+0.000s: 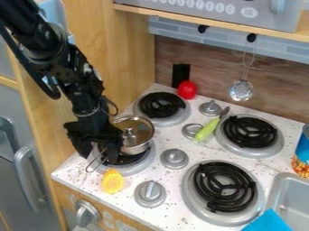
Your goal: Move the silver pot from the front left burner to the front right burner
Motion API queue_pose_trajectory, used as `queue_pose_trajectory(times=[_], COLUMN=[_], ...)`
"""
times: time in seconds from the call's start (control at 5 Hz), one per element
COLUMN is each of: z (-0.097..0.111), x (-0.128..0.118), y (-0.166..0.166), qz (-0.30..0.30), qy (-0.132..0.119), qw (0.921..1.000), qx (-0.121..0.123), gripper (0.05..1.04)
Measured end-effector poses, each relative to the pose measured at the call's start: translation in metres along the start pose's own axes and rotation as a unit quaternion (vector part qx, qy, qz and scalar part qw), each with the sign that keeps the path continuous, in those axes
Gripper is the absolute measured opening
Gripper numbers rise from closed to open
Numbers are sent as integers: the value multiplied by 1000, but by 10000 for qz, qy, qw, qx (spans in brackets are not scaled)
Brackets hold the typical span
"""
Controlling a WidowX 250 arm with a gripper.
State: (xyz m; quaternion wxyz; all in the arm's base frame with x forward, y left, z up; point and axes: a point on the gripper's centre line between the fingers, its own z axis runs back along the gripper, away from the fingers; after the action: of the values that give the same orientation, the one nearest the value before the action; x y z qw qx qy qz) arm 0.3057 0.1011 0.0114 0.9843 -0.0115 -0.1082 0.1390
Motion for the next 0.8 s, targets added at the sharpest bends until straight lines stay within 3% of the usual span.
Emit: queue_pose_trajectory(times=[0.2, 0.8], z=[-4, -25], x=[4, 8], y=[3, -9], qz=[-11, -89], qy=[34, 245], qw=[9998, 9995], qx=[172, 199], gripper=[997, 997])
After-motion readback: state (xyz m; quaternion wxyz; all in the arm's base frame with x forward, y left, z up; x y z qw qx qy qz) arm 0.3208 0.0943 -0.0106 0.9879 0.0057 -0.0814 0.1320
